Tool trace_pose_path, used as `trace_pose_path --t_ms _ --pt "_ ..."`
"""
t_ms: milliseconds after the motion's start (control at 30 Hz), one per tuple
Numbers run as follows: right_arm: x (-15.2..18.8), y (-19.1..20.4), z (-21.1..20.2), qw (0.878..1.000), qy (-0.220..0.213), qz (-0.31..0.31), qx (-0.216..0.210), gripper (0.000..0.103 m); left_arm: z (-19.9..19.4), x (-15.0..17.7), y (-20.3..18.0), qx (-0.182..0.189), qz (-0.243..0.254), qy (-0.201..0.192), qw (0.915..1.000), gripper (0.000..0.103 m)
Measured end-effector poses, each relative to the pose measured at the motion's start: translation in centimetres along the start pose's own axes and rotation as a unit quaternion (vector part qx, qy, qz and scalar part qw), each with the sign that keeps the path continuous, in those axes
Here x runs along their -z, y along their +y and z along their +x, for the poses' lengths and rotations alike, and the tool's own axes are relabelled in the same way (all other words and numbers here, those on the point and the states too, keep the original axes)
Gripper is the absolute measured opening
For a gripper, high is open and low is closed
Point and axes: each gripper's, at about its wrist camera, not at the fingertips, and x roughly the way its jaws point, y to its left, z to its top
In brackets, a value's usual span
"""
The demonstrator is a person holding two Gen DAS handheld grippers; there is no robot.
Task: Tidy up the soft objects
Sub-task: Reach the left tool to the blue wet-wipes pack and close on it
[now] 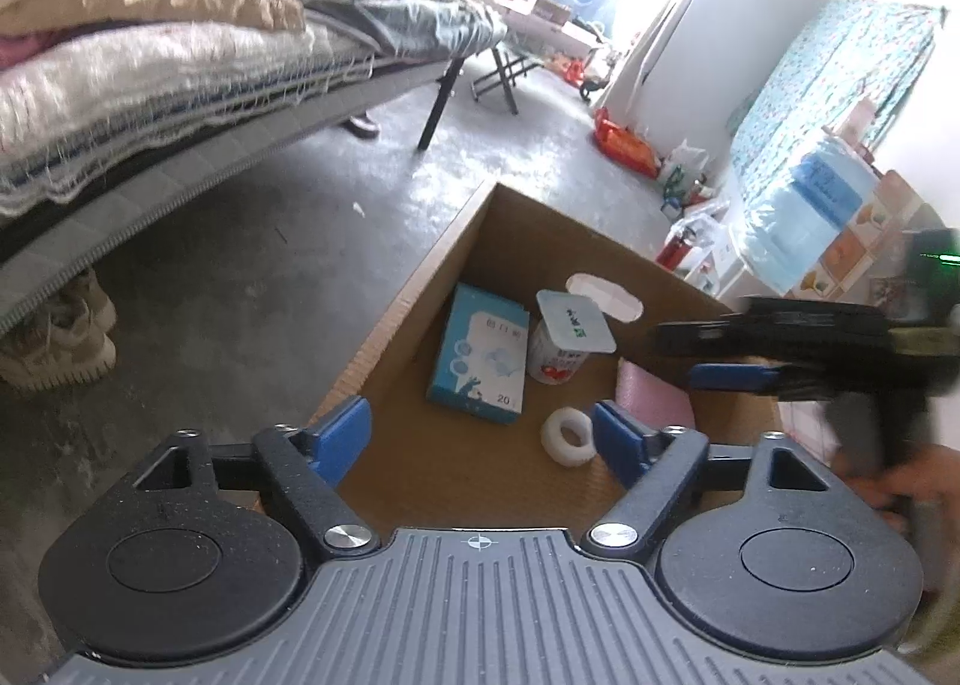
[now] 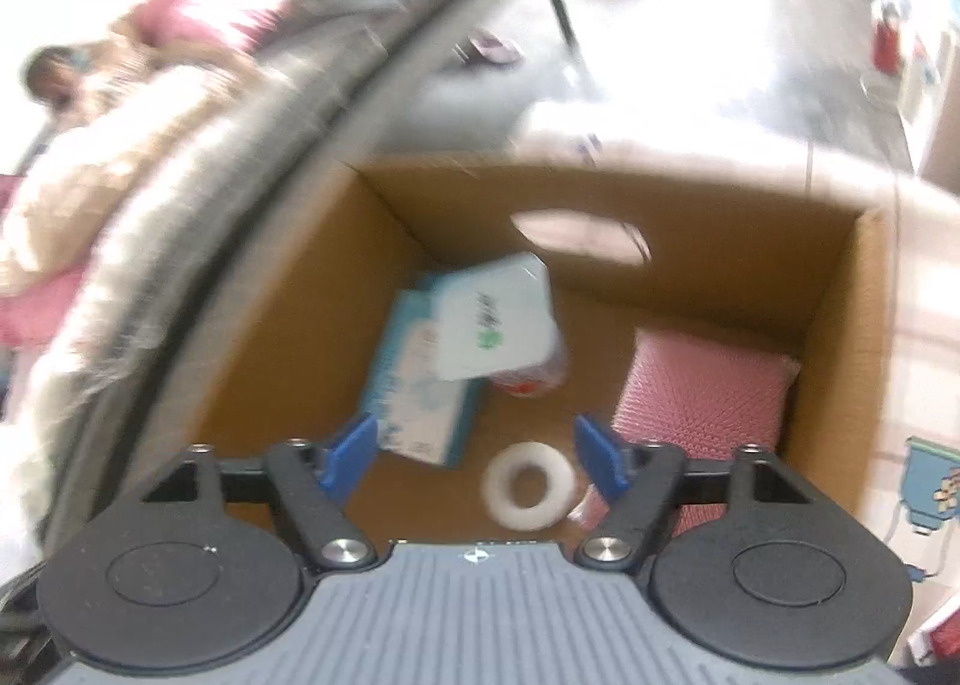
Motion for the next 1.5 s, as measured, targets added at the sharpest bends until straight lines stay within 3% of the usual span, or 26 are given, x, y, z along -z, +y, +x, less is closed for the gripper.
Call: trace_pose_path --t_ms 100,300,533,733,867,1033,1200,1333,1500 --pt "1.7 0.4 -4.6 0.998 -0.042 -0.009 -0.034 0.098 -1.5 0.7 -1.2 -0.004 0.024 -0.018 0.9996 0.098" --pt "7.9 -0.1 -14.3 0.989 -0.129 -0.021 -0.075 0.103 -4.8 2.8 -4.8 0.006 0.105 -0.049 0.9933 0.103" --pt "19.1 -3.9 -21.3 0.975 -0.206 0.038 -0.073 0.103 -7.8 6.0 -10.0 0.09 0.183 -0.046 0.9779 0.103" --pt "28.9 -7.4 -23.8 0.963 -0.247 0.111 0.0 0.103 -8.4 9.3 -15.5 0.155 0.25 -0.021 0.9555 0.103" --pt "33.4 -9.1 -25.8 0.944 -0.29 0.142 0.068 0.103 -7.9 12.0 -19.4 0.193 0.289 -0.006 0.9375 0.103" --pt "35.2 -11.2 -27.1 0.923 -0.325 0.151 0.141 0.103 -6.6 15.9 -24.4 0.241 0.338 0.016 0.9097 0.103" --pt "34.9 -14.4 -27.9 0.908 -0.358 0.157 0.151 0.103 -3.9 18.9 -29.2 0.282 0.365 0.052 0.8857 0.102" --pt "33.8 -18.6 -27.7 0.906 -0.361 0.175 0.132 0.097 -0.5 20.2 -32.6 0.285 0.359 0.094 0.8839 0.099" --pt "32.3 -24.2 -26.2 0.915 -0.326 0.224 0.078 0.093 3.7 21.8 -36.3 0.263 0.352 0.148 0.8858 0.097"
